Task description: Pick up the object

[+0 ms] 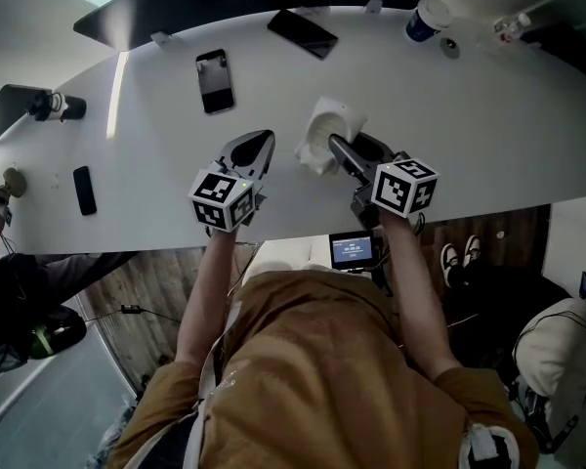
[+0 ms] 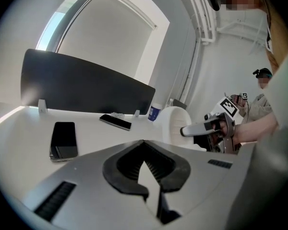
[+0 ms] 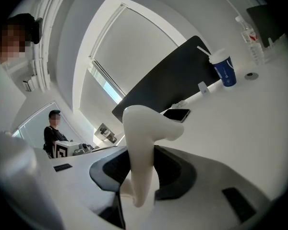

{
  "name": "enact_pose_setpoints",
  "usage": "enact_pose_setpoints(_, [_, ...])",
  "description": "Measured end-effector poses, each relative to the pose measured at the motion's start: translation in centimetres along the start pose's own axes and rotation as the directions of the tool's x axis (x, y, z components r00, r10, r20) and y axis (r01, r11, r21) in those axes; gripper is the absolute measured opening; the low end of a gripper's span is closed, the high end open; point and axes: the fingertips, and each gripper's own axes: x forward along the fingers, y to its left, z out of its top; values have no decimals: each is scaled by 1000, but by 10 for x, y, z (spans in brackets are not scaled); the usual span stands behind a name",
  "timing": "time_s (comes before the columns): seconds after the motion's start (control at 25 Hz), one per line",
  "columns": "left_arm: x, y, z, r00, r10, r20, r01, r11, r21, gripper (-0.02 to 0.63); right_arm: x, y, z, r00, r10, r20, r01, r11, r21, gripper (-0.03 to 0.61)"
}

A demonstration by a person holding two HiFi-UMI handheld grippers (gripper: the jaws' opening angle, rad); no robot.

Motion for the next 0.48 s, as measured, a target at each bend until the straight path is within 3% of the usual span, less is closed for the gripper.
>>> enact_pose_setpoints(0.48, [-18,-1,23,994,68,82,-73,995,67,5,-18,8,23,997,-39,62,46,993,-112,146])
